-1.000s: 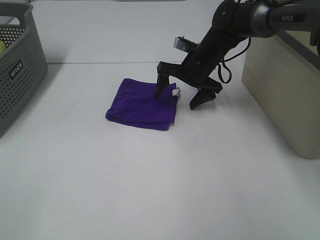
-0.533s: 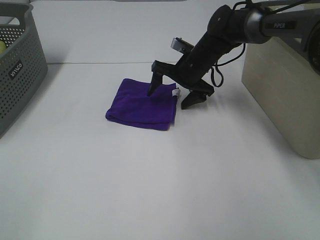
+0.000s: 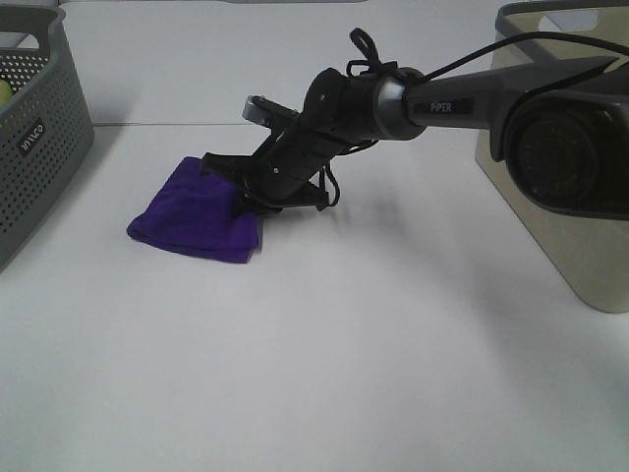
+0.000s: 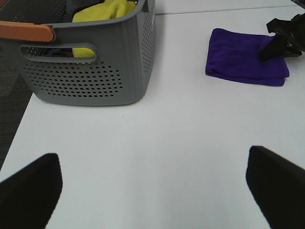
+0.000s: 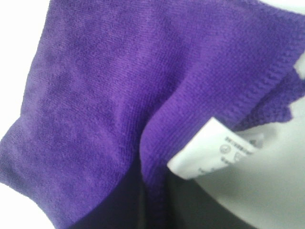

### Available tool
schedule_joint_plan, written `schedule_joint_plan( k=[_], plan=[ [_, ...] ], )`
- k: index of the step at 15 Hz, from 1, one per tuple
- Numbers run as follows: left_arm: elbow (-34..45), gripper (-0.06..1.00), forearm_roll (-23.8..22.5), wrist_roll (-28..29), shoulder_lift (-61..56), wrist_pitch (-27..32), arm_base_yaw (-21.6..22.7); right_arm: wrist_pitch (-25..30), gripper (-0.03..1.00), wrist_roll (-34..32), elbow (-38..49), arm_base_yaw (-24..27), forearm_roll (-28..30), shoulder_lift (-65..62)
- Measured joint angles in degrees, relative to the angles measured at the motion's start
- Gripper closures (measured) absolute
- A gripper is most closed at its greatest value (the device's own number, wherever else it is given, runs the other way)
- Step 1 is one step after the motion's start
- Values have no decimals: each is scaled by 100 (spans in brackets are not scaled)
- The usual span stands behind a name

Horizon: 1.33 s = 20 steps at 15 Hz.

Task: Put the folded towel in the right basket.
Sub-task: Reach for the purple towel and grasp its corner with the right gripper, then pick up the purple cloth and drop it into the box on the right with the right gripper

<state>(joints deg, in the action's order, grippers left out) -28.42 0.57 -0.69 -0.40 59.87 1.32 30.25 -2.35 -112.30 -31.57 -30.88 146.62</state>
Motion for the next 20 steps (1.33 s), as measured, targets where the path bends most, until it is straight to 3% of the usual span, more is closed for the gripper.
schedule_joint_plan(
  k=[4, 6, 12, 14, 16, 17, 18, 20],
  plan=[
    [0, -5, 0, 0, 0, 0, 0, 29, 96, 0, 29, -6, -6, -74],
    [0, -5, 0, 0, 0, 0, 0, 413, 96, 23, 120, 69, 195, -309],
    [0, -5, -17, 0, 0, 0, 0, 917, 96, 493, 149, 498, 355, -2194],
    [0, -5, -29, 0, 0, 0, 0, 1169, 96, 670, 149, 894, 401, -2882],
    [0, -5, -57, 0, 0, 0, 0, 1255, 96, 710, 149, 1490, 802, -3547],
    [0, -5, -57, 0, 0, 0, 0, 1306, 96, 710, 149, 1833, 1077, -3845],
    [0, -5, -57, 0, 0, 0, 0, 1392, 96, 710, 149, 2498, 1387, -4234],
    [0, -5, -57, 0, 0, 0, 0, 1662, 96, 710, 149, 3186, 1541, -4372]
  ],
)
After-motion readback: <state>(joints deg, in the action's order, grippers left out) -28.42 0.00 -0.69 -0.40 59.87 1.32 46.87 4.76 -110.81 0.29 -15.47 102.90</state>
